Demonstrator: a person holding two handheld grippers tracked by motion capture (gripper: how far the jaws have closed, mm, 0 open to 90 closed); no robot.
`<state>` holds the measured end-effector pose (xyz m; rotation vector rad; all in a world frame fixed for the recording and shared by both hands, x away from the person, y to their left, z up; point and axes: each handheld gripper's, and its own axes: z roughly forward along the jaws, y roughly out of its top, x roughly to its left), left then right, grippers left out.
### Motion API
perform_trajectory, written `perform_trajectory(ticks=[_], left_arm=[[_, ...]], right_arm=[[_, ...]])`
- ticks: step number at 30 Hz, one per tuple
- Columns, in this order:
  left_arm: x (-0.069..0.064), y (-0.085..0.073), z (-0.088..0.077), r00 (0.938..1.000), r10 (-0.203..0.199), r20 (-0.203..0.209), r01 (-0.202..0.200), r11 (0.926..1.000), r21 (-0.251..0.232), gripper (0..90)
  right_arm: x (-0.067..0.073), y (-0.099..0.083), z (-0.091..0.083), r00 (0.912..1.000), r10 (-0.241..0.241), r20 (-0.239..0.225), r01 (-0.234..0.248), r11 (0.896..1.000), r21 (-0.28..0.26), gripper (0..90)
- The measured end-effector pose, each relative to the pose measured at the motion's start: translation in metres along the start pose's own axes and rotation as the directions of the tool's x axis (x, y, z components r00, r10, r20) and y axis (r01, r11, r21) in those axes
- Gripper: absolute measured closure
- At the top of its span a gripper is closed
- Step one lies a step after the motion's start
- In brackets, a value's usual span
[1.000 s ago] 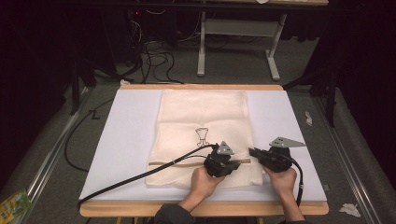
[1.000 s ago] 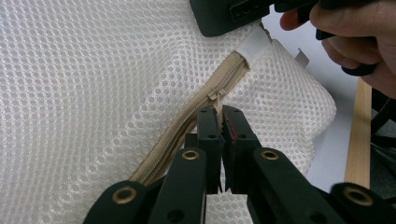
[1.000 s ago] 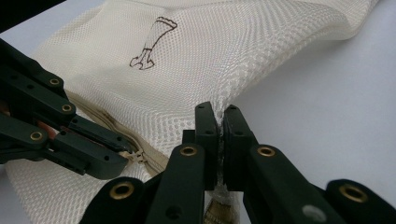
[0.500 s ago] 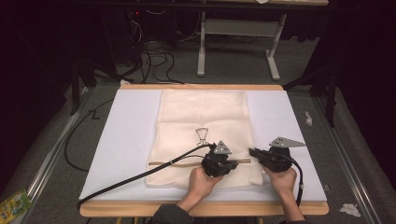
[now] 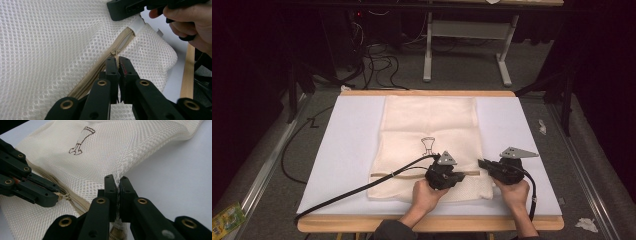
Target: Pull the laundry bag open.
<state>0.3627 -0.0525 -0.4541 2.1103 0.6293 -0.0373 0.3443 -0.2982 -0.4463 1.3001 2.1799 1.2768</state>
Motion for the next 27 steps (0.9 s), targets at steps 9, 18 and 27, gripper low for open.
perform_trajectory(ticks=[9, 18, 27], left_arm=[[0.003, -0.005, -0.005, 1.0, 0.002, -0.009, -0.002, 1.0, -0.003, 86.9], [0.003, -0.006, -0.007, 0.9999, 0.008, -0.012, -0.008, 1.0, 0.0, 86.9], [0.003, -0.006, -0.011, 0.9996, 0.008, -0.029, -0.008, 1.0, -0.005, 86.9]], right_arm=[[0.0, 0.0, 0.001, 0.9998, -0.017, 0.008, 0.017, 1.0, 0.006, 88.2], [0.0, -0.001, 0.002, 0.9999, -0.01, 0.004, 0.01, 1.0, 0.01, 88.1], [0.0, -0.002, 0.002, 0.9999, -0.009, 0.009, 0.009, 1.0, 0.013, 88.2]])
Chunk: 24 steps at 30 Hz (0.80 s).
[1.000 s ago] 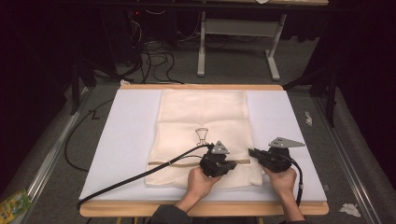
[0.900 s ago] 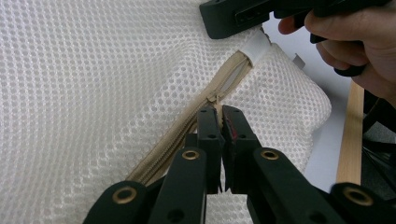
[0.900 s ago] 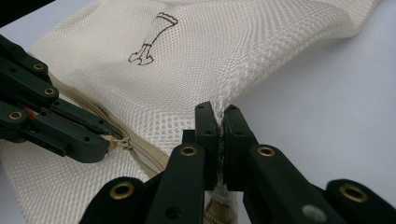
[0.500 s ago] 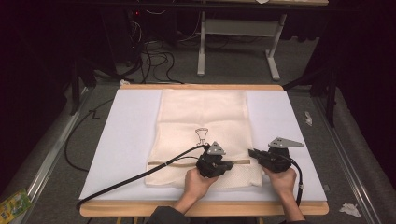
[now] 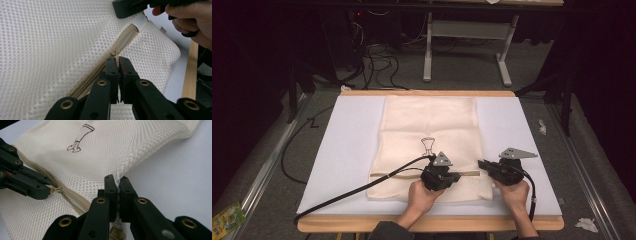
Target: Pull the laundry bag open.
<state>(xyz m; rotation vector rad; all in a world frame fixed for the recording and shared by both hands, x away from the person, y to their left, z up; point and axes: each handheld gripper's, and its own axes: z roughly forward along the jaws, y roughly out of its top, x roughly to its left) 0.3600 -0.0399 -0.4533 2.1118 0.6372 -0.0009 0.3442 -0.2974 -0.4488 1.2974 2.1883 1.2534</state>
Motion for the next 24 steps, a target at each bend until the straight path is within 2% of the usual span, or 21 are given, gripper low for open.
perform_trajectory(ticks=[5, 24], left_arm=[[0.0, 0.0, -0.003, 1.0, 0.005, -0.003, -0.005, 1.0, -0.002, 87.0], [0.008, -0.006, -0.013, 0.9998, -0.019, -0.001, 0.019, 0.9996, -0.019, 87.0]], right_arm=[[-0.001, 0.0, 0.001, 1.0, -0.002, -0.001, 0.002, 1.0, -0.003, 88.2], [-0.001, 0.0, 0.002, 1.0, -0.002, 0.004, 0.002, 1.0, 0.001, 88.1]])
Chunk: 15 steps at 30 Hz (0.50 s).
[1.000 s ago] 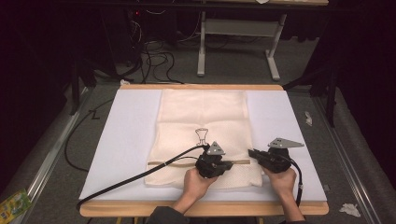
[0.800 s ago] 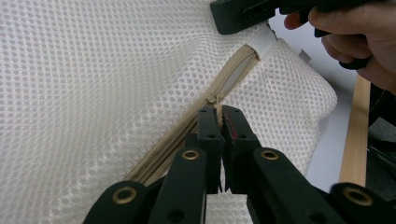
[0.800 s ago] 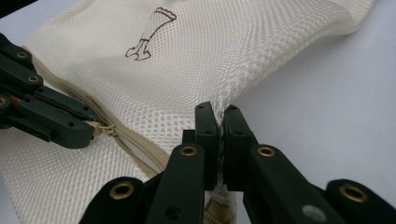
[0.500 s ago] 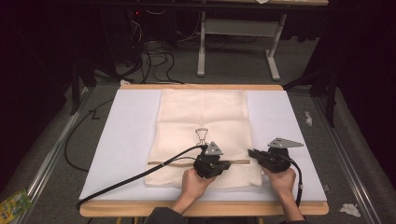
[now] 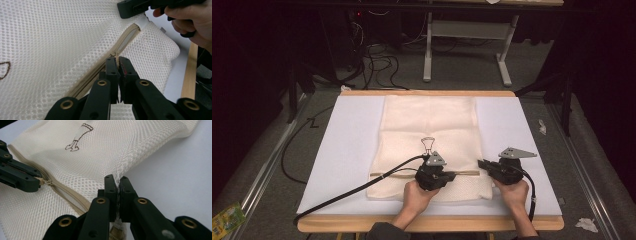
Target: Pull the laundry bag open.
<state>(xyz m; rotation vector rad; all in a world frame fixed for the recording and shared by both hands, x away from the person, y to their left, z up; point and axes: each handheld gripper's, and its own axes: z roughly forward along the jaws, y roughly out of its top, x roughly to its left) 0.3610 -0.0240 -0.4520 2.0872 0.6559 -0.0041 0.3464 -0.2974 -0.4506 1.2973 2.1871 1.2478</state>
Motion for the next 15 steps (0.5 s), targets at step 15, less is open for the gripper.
perform_trajectory(ticks=[15], left_arm=[[0.001, -0.006, -0.011, 1.0, -0.009, -0.001, 0.009, 0.9997, -0.02, 87.0]], right_arm=[[-0.001, 0.0, 0.002, 0.9999, 0.012, 0.0, -0.012, 1.0, 0.001, 88.2]])
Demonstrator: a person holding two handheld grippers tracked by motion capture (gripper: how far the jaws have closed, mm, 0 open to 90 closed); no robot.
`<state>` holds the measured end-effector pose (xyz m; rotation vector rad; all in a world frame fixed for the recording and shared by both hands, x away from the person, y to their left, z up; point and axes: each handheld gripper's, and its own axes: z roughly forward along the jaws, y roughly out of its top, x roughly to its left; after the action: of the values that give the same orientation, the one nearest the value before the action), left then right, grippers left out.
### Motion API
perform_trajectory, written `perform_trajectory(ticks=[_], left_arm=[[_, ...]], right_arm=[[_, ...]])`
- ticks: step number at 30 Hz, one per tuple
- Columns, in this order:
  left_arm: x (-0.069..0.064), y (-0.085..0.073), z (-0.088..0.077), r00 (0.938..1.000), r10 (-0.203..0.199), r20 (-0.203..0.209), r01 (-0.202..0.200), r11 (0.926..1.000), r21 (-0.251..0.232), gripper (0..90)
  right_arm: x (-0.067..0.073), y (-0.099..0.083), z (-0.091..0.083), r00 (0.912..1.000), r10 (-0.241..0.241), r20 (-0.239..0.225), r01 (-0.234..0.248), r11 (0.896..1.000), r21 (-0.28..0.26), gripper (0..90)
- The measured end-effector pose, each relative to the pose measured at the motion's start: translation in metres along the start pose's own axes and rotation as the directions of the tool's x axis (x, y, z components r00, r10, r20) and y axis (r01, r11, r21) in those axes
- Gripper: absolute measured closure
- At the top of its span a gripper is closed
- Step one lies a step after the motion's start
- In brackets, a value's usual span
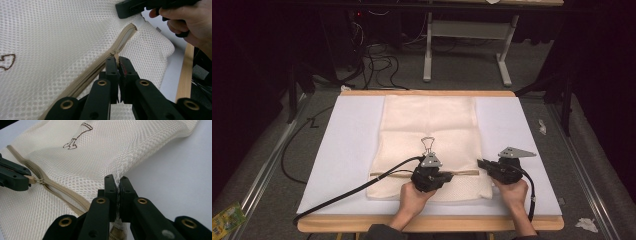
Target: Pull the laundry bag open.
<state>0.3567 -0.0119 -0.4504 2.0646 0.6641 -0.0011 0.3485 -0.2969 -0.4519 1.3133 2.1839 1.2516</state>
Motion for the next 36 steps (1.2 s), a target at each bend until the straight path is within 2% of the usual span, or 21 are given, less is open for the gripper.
perform_trajectory(ticks=[11, 24, 29, 36], left_arm=[[0.006, -0.003, -0.007, 0.9997, -0.023, -0.002, 0.023, 0.9996, -0.015, 87.0], [0.012, -0.007, -0.023, 0.9994, -0.032, -0.016, 0.032, 0.9986, -0.042, 87.0], [0.014, -0.01, -0.025, 0.9987, -0.051, -0.004, 0.051, 0.9975, -0.05, 87.0], [0.015, -0.01, -0.027, 0.999, -0.043, -0.007, 0.043, 0.9976, -0.054, 87.0]], right_arm=[[-0.002, -0.001, 0.001, 1.0, 0.002, 0.003, -0.002, 1.0, -0.001, 88.2], [-0.002, 0.0, 0.0, 1.0, 0.007, 0.001, -0.007, 1.0, -0.005, 88.2], [-0.002, 0.0, 0.0, 0.9999, 0.012, -0.001, -0.012, 1.0, -0.001, 88.1], [-0.001, 0.0, -0.001, 1.0, 0.009, 0.002, -0.009, 1.0, -0.001, 88.2]])
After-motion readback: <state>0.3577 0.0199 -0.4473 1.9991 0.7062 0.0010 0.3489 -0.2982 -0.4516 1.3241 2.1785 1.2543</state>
